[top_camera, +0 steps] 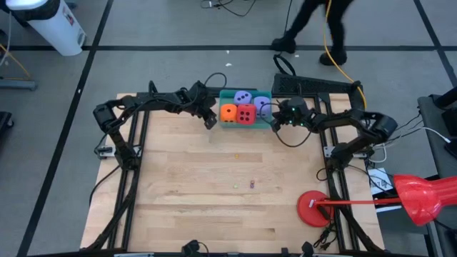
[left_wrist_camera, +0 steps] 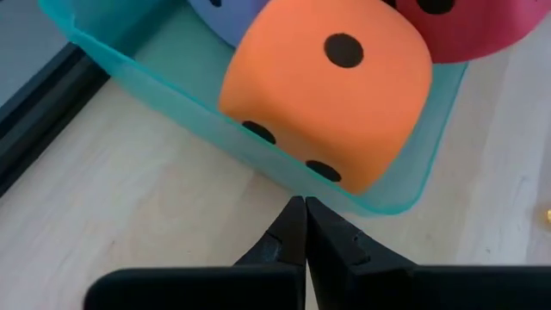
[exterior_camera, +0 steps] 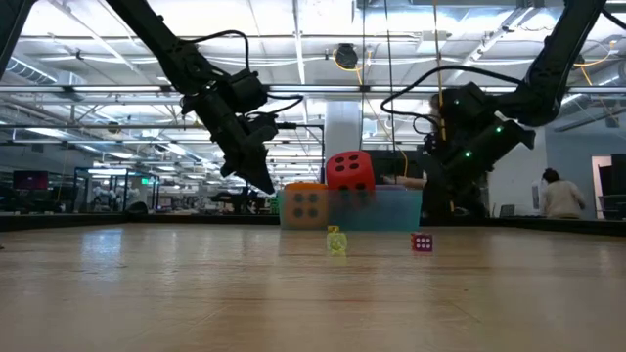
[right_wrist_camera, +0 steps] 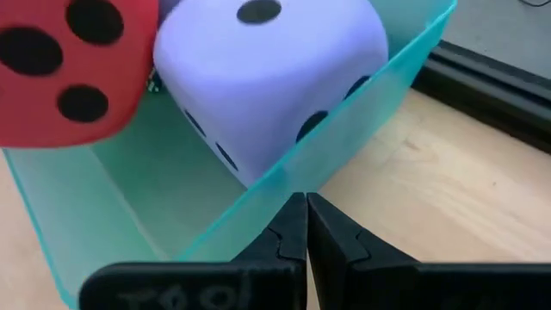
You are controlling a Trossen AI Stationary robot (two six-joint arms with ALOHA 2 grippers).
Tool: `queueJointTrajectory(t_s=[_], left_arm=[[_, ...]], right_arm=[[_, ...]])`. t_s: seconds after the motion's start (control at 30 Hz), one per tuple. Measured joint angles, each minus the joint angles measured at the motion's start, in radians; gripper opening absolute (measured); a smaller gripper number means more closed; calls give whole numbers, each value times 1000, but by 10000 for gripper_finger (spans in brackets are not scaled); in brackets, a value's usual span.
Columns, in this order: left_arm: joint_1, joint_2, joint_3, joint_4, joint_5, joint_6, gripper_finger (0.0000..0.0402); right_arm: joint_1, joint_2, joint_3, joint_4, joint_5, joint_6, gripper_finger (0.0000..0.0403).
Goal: Pick & Place Dice
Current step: Adjust the blue transparent bin, then put the small purple dice into the blue transparent bin
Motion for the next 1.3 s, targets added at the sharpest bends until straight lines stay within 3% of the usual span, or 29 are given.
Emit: queueJointTrajectory(t_s=[0.23,0.47,0.8,0.97,1.13,1.3], left_arm=[[-21,-23,0,-5,7,106,4],[-47,-237,-63,28,8,126,3],[-47,-755,-412,189,117,120,2],[-48,-979,-611,328,143,39,2],[-48,-1107,-770,500,160,-32,1],[-48,-1135,-869,633,126,-40,1]], right_arm=[[15,-41,0,-25,-21,-36,0],[63,-272,0,-116,-23,-64,0],[184,-640,-1,-271,-35,-119,0],[275,-743,-1,-255,-133,-117,0],[384,-782,-29,-211,-158,-136,0],[449,-793,-137,13,-160,-110,0]])
